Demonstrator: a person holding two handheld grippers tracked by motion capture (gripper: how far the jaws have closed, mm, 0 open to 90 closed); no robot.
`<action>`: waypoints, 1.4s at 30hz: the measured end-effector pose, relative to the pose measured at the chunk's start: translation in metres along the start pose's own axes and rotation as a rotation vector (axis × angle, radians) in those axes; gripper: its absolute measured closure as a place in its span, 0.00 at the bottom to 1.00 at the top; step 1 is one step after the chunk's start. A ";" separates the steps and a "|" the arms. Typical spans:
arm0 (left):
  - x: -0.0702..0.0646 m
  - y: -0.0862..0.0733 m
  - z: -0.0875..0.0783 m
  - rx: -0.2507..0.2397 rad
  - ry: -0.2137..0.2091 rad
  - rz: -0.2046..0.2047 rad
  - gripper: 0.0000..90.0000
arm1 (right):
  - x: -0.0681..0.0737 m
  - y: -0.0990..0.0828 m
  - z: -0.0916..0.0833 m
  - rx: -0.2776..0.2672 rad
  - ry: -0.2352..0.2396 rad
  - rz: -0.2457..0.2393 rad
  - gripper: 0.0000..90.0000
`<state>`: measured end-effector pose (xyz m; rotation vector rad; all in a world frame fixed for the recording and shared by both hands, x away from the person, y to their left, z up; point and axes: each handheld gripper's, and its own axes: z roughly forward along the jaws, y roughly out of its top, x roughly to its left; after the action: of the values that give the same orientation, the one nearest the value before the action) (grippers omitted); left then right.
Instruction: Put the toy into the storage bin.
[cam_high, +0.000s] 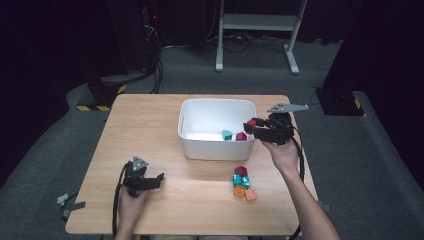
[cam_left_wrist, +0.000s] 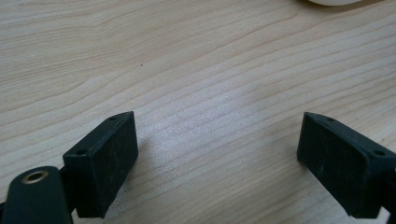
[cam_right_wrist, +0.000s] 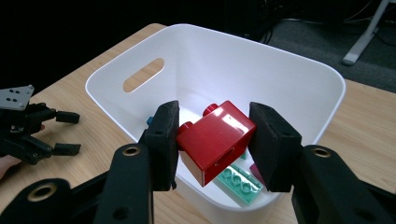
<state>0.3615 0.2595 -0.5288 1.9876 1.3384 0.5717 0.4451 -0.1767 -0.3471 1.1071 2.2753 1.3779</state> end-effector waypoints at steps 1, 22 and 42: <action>0.000 0.000 0.000 0.000 0.000 0.000 0.14 | -0.001 0.001 0.002 0.003 0.005 0.002 0.61; 0.000 0.000 0.000 0.000 0.000 0.001 0.14 | -0.003 0.012 0.051 0.066 -0.020 0.020 0.60; 0.000 0.000 0.000 -0.001 0.000 0.000 0.14 | 0.002 -0.002 0.034 0.021 -0.042 -0.011 0.47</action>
<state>0.3616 0.2595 -0.5289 1.9869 1.3382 0.5723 0.4621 -0.1535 -0.3660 1.1175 2.2674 1.3170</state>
